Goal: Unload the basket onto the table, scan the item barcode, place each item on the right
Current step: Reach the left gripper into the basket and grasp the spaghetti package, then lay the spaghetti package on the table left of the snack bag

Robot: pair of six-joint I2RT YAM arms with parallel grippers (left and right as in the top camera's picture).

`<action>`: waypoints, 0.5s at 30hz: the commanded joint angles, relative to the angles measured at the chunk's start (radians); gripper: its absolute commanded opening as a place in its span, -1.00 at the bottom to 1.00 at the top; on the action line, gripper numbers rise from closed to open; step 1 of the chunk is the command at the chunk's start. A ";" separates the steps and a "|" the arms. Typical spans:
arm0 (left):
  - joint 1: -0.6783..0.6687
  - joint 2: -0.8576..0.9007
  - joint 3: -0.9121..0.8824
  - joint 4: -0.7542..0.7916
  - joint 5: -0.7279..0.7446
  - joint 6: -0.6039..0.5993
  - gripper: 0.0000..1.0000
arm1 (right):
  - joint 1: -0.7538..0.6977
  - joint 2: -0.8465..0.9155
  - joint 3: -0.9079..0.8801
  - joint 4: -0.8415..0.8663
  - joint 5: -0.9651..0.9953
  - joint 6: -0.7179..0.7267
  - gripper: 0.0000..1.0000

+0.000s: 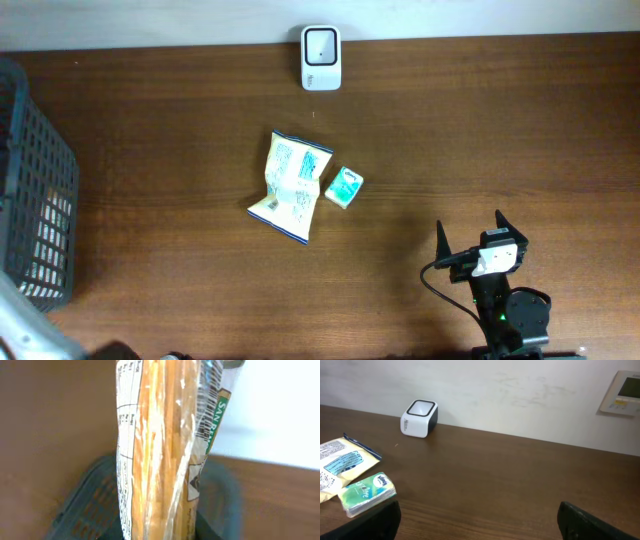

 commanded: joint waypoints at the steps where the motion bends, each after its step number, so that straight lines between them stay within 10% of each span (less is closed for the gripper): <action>1: -0.143 -0.119 0.032 -0.053 0.042 -0.179 -1.00 | 0.005 -0.006 -0.009 0.000 0.012 -0.003 0.97; 8: -0.574 -0.019 0.014 -0.453 0.085 -0.416 -1.00 | 0.005 -0.006 -0.009 0.000 0.012 -0.003 0.97; 15: -0.811 0.280 -0.099 -0.489 0.086 -0.581 -1.00 | 0.005 -0.006 -0.009 0.000 0.012 -0.003 0.97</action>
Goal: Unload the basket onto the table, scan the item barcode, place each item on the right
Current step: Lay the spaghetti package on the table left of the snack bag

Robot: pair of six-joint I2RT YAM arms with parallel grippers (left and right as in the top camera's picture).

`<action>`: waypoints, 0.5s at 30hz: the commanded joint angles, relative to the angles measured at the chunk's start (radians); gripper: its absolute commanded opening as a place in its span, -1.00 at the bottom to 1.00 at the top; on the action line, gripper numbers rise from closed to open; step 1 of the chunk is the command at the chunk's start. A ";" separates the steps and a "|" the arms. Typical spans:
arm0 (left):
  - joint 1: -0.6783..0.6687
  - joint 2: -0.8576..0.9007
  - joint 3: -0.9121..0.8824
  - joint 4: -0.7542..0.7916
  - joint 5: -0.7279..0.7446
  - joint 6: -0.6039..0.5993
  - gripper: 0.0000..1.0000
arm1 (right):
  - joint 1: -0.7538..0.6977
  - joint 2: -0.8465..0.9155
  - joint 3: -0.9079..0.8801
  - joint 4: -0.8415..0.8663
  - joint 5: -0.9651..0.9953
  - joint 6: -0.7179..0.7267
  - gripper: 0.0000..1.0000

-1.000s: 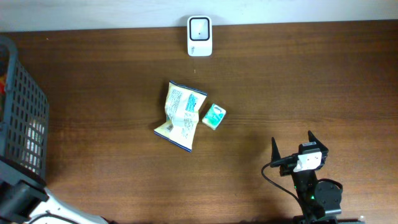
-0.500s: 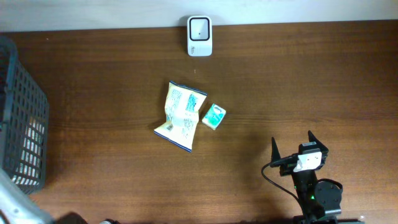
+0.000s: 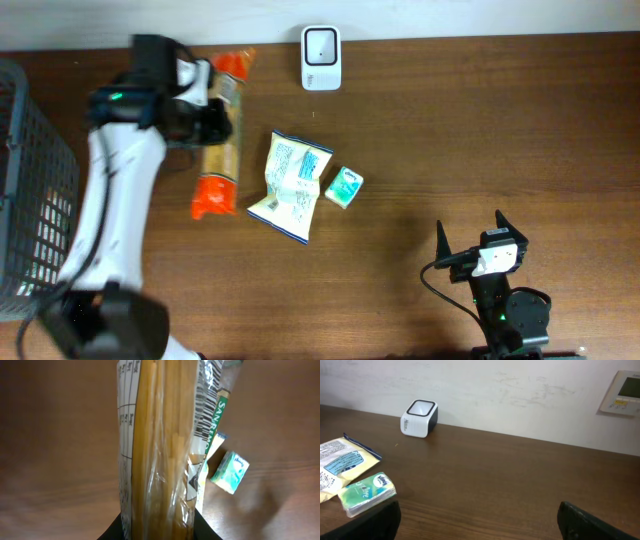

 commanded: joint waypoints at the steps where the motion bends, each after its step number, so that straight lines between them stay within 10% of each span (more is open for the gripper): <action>1: -0.047 0.105 -0.004 0.014 0.015 -0.121 -1.00 | 0.005 -0.006 -0.009 0.000 0.012 -0.003 0.97; 15: -0.160 0.285 -0.004 -0.100 -0.187 -0.132 -1.00 | 0.005 -0.006 -0.009 0.000 0.012 -0.003 0.97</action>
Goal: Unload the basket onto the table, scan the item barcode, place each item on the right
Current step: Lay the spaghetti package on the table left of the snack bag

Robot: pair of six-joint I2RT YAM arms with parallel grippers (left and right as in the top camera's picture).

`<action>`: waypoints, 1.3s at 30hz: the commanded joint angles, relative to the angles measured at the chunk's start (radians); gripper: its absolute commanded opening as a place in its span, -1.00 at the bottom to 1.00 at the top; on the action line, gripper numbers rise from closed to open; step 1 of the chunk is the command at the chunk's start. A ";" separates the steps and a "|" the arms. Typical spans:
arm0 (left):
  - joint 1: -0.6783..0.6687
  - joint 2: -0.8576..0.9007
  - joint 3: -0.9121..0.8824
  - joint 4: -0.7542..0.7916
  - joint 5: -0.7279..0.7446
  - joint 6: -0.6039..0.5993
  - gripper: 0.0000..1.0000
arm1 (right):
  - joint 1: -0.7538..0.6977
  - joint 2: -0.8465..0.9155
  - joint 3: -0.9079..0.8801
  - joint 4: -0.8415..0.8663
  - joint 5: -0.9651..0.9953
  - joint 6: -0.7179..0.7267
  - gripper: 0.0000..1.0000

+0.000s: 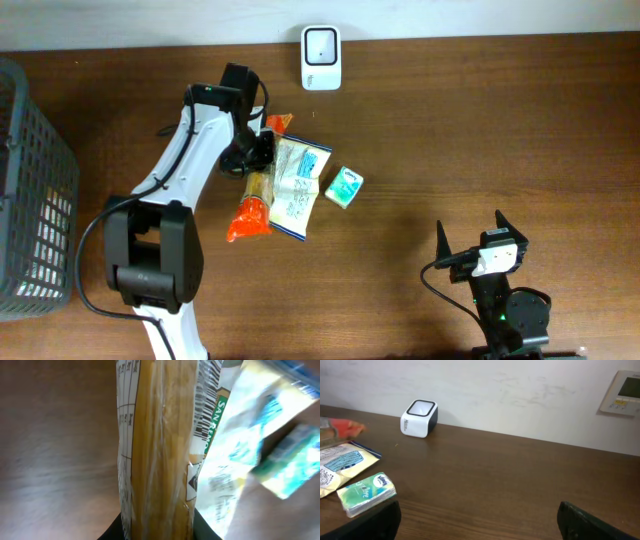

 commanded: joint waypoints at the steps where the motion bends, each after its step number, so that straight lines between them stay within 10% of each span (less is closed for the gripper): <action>1: -0.003 -0.015 0.019 -0.090 -0.071 -0.014 -1.00 | 0.005 -0.006 -0.009 -0.001 0.012 -0.003 0.97; 9: -0.135 -0.010 0.019 -0.087 0.008 -0.181 -1.00 | 0.005 -0.006 -0.009 -0.001 0.012 -0.003 0.97; 18: -0.133 -0.010 0.019 -0.114 -0.154 -0.080 -0.95 | 0.005 -0.006 -0.009 -0.001 0.012 -0.003 0.97; 19: -0.133 -0.010 0.019 -0.114 -0.154 -0.079 -0.52 | 0.005 -0.006 -0.009 -0.001 0.012 -0.003 0.97; 20: -0.133 -0.010 0.019 -0.114 -0.153 -0.066 0.50 | 0.005 -0.006 -0.009 -0.001 0.012 -0.003 0.97; 22: -0.133 -0.010 0.019 -0.119 -0.153 -0.025 0.99 | 0.005 -0.006 -0.009 -0.001 0.012 -0.003 0.97; 24: -0.133 -0.010 0.019 -0.122 -0.153 -0.015 0.83 | 0.005 -0.006 -0.009 -0.001 0.012 -0.003 0.97; 31: -0.154 -0.010 0.035 -0.149 -0.150 0.066 -0.99 | 0.005 -0.006 -0.009 -0.001 0.012 -0.003 0.97; 35: -0.037 -0.012 0.380 -0.321 -0.222 0.070 -0.93 | 0.005 -0.006 -0.009 -0.001 0.012 -0.003 0.97; 36: 0.000 -0.012 0.480 -0.346 -0.222 0.066 -0.70 | 0.005 -0.006 -0.009 -0.001 0.012 -0.003 0.97; 37: 0.069 -0.012 0.645 -0.370 -0.222 0.060 -0.04 | 0.005 -0.006 -0.009 -0.001 0.012 -0.003 0.98; 39: 0.169 -0.012 0.829 -0.389 -0.217 0.041 0.35 | 0.005 -0.006 -0.009 -0.001 0.012 -0.003 0.97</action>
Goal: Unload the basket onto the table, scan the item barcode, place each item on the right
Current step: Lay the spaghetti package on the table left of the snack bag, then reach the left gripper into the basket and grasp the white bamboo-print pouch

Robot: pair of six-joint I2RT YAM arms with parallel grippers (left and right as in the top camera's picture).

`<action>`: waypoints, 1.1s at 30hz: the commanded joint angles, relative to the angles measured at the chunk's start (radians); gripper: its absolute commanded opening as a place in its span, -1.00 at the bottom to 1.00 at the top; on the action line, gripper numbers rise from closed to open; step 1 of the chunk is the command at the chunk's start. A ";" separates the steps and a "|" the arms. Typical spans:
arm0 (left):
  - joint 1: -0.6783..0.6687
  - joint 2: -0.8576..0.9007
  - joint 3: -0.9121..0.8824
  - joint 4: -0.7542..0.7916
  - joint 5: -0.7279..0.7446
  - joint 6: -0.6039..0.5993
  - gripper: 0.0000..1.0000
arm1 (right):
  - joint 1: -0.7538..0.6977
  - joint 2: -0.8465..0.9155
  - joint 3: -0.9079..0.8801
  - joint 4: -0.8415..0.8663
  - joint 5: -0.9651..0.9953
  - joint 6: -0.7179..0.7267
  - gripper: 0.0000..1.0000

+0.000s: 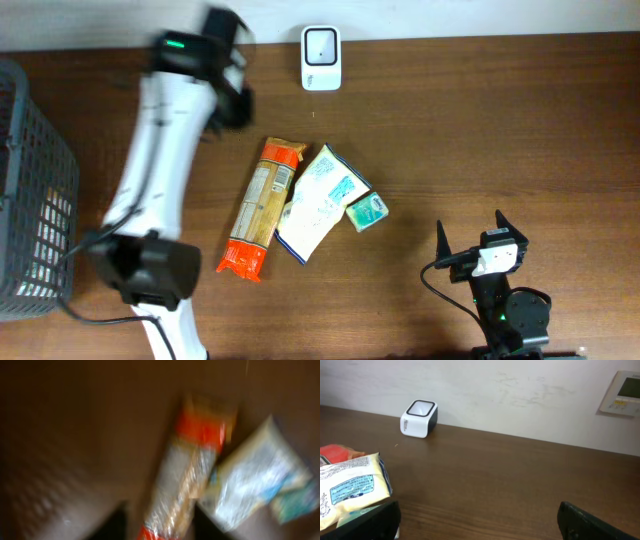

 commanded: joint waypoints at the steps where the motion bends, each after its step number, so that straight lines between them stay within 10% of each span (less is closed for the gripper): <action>1: 0.190 -0.023 0.328 -0.042 -0.006 -0.017 0.47 | 0.005 -0.006 -0.009 0.000 0.011 -0.003 0.97; 6: 0.554 -0.024 0.548 -0.169 -0.004 -0.134 0.74 | 0.005 -0.006 -0.009 0.000 0.011 -0.003 0.97; 17: 1.028 -0.019 0.145 -0.051 0.129 -0.166 0.79 | 0.005 -0.006 -0.009 0.000 0.011 -0.003 0.97; 27: 1.089 -0.007 -0.448 0.381 0.242 0.449 0.49 | 0.005 -0.006 -0.009 0.000 0.011 -0.003 0.97; 33: 1.089 -0.006 -0.627 0.533 0.291 0.623 0.58 | 0.005 -0.006 -0.009 0.000 0.011 -0.003 0.97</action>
